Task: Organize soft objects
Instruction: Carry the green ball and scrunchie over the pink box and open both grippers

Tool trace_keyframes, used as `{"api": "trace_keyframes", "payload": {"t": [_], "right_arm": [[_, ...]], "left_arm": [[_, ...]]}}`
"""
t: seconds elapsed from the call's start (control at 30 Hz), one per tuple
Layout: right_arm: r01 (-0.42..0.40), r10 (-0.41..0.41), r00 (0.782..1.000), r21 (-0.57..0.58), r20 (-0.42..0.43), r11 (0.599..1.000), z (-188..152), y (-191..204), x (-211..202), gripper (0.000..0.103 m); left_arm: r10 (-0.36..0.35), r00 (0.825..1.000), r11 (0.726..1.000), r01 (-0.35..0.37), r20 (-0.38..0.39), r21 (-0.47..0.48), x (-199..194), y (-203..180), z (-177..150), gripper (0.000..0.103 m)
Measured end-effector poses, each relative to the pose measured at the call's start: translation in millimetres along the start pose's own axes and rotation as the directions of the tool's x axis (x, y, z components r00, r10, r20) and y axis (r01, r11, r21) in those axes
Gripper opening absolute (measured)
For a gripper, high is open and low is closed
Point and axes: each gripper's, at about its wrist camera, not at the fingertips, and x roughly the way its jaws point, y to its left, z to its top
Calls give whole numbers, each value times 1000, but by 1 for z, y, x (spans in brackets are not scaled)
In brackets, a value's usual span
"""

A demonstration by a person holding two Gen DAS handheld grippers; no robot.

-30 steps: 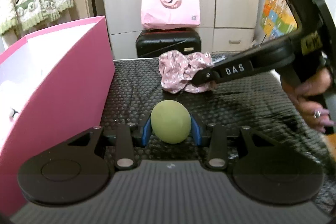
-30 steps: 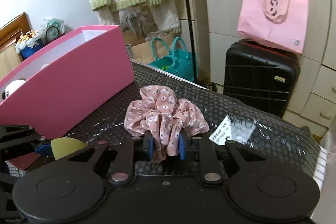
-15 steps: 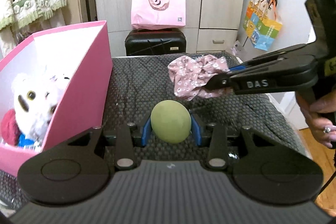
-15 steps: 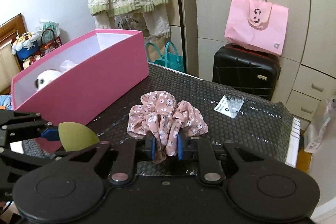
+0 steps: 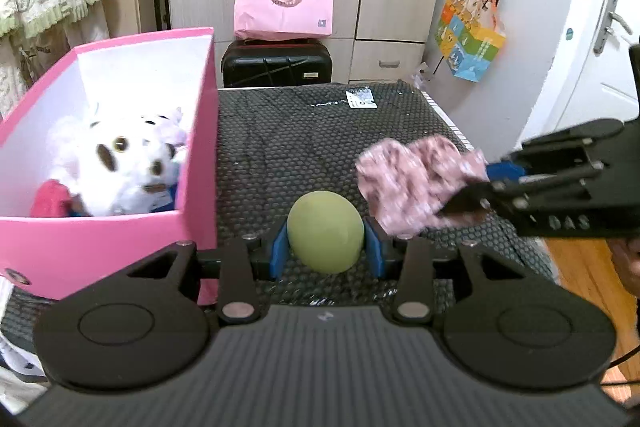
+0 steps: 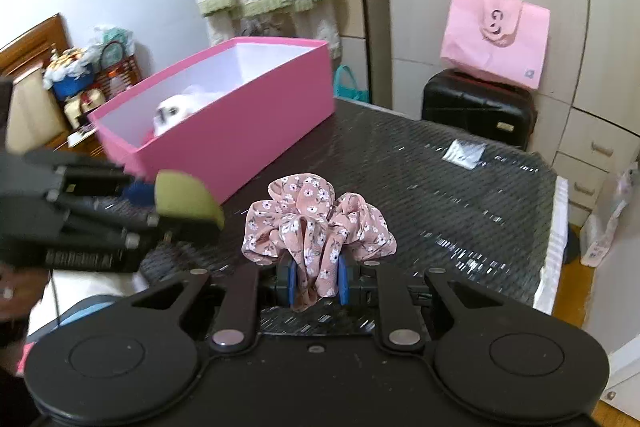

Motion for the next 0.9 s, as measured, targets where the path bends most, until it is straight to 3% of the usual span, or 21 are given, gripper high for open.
{"api": "trace_keyframes", "payload": {"t": [0.13,0.37,0.57,0.9], "right_arm": [[-44,45,998,19,-34,999,-4,20,-16,23],[-191,192,980,24,-44,981,4,57,-40,23],[-201,201,980,-60,-16,978,20,92,-43,24],[-140,151,986,-141,71,980,67,124,-11,26]], "left_arm": [[27,1000,999,-28,14,42,-24,7,-4,39],[-6,1000,999,5,11,44,-71,39,-1,39],[-80,997,997,80,-15,1,-95,70,7,39],[-31,997,999,32,64,-21,-107,120,23,39]]}}
